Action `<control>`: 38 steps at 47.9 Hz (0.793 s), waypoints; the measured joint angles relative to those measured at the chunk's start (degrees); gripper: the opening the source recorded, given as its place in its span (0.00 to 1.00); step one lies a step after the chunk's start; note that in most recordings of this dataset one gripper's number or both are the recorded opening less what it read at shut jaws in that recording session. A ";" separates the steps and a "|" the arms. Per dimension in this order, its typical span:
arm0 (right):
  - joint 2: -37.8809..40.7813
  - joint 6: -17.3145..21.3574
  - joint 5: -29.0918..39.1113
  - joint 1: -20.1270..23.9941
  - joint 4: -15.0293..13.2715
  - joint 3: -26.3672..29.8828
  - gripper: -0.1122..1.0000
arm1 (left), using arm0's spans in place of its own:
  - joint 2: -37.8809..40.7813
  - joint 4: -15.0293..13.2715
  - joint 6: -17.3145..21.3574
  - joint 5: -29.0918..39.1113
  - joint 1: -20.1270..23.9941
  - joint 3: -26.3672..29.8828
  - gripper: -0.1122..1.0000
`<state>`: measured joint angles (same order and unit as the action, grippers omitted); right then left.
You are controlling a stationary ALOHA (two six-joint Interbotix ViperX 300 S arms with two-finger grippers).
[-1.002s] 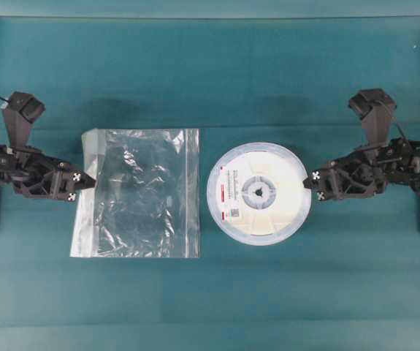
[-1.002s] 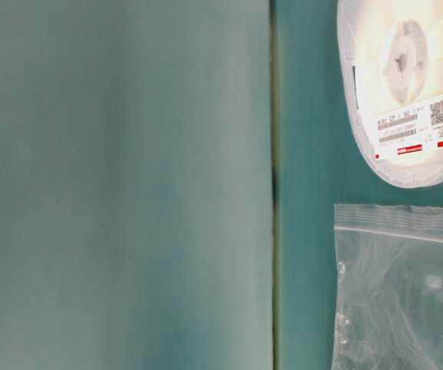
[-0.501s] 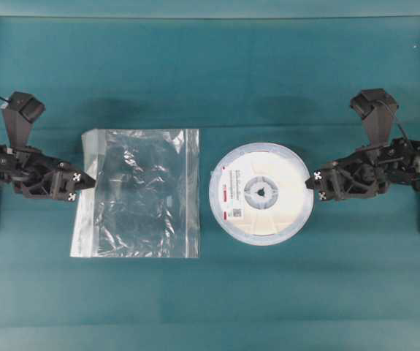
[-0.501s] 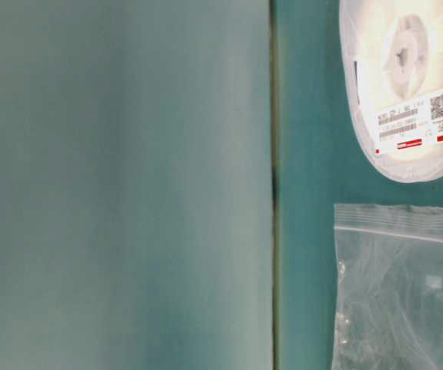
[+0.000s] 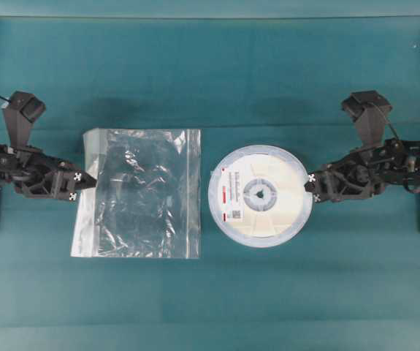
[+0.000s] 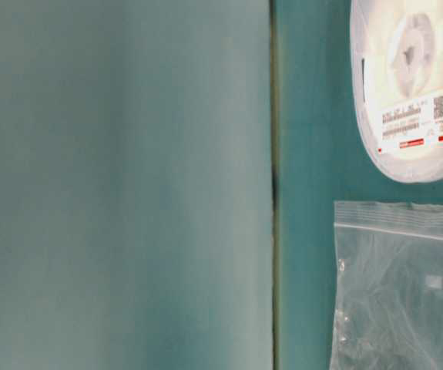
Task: Take out the reel from the clear zip bag.
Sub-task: 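Slide the reel further right and set it on the table, then open both grippers, releasing the bag and the reel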
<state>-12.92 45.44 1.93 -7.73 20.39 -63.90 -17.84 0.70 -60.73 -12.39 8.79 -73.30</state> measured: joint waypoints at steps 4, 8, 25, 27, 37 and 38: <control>0.88 0.00 0.26 -0.09 0.00 0.62 0.14 | 0.00 0.00 0.00 0.00 0.09 0.00 0.10; 1.85 0.62 0.35 -0.09 0.09 1.14 0.14 | 0.09 0.00 0.00 0.00 0.00 0.00 0.10; 2.64 2.55 1.32 0.18 0.00 1.49 0.36 | 0.09 0.00 0.00 0.00 0.00 0.09 0.10; 2.64 2.55 1.67 0.26 0.09 1.41 0.44 | 0.09 0.00 0.00 0.00 0.09 0.09 0.10; 2.81 2.64 2.46 0.35 0.09 1.67 0.75 | 0.00 0.00 0.00 0.00 0.09 0.09 0.10; 2.81 2.64 2.64 0.26 0.00 1.67 0.77 | 0.09 0.00 0.09 0.00 0.09 0.09 0.10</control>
<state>-10.11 48.08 4.57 -7.47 20.39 -62.23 -17.75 0.70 -60.64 -12.39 8.88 -73.21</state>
